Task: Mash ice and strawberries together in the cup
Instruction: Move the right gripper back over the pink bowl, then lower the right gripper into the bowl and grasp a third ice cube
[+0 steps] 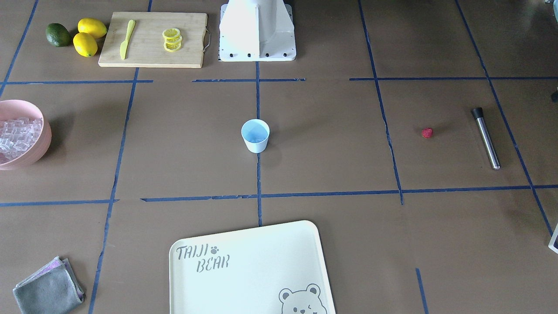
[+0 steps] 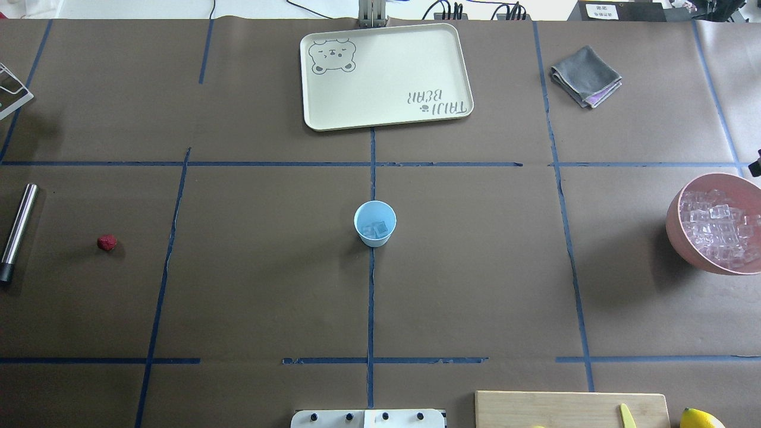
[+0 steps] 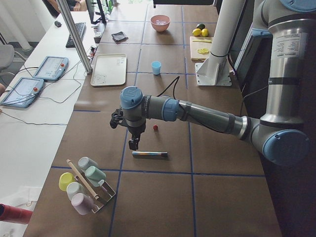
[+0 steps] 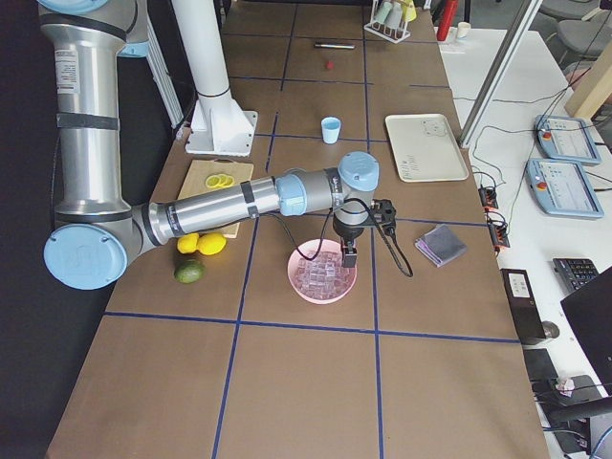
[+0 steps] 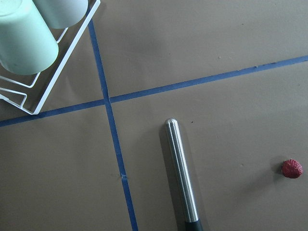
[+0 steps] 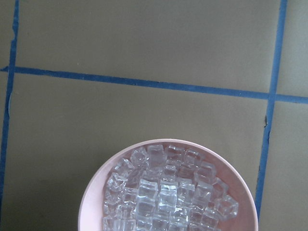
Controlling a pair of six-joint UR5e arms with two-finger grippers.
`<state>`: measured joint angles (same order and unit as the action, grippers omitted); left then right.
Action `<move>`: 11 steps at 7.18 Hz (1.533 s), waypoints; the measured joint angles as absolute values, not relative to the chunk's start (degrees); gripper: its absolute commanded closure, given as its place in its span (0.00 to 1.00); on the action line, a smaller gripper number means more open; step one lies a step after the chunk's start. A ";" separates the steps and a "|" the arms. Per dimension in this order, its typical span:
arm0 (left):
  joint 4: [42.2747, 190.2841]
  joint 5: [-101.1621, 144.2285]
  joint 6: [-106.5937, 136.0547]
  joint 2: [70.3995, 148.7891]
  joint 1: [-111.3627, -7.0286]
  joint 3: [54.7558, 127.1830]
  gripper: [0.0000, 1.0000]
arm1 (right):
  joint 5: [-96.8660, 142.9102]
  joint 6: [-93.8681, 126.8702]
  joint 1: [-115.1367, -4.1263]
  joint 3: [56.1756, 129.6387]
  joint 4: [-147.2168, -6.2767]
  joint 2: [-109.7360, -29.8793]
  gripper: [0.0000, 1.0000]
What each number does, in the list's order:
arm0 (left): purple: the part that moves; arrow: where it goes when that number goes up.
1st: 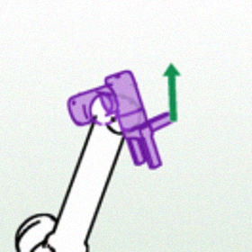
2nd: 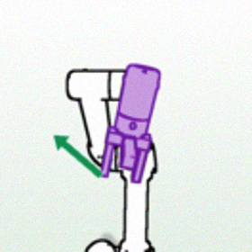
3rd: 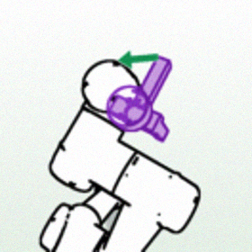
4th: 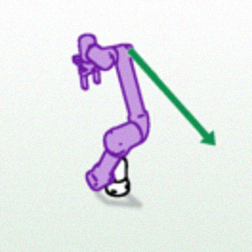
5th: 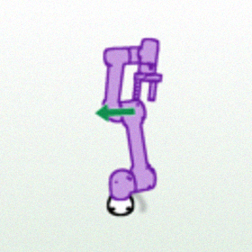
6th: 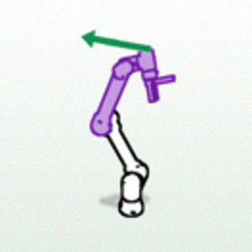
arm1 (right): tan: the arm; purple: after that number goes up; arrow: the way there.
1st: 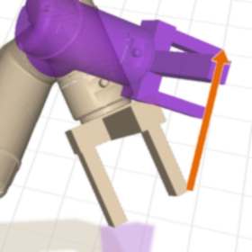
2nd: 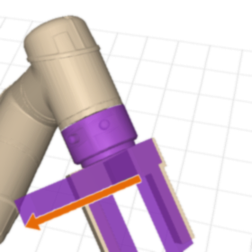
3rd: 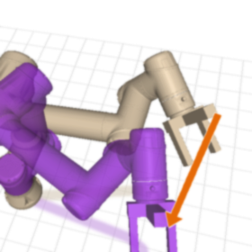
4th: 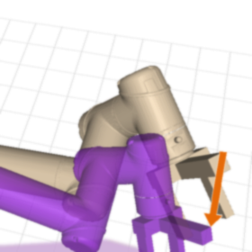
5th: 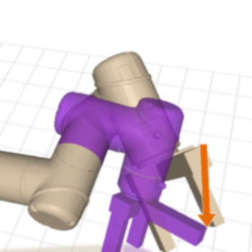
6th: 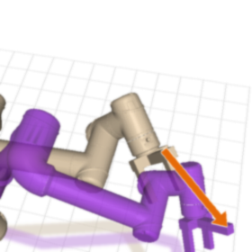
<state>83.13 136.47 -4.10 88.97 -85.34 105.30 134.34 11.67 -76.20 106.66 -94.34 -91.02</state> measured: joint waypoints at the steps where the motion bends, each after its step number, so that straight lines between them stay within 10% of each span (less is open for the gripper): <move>1: 83.70 136.96 -3.96 88.96 -85.34 105.30 0.00 | 134.27 12.35 -74.26 106.07 -94.30 -91.31 0.00; 11: 84.20 137.58 -3.96 88.95 -85.34 106.06 0.00 | 133.42 20.67 -67.09 97.74 -84.03 -92.58 0.14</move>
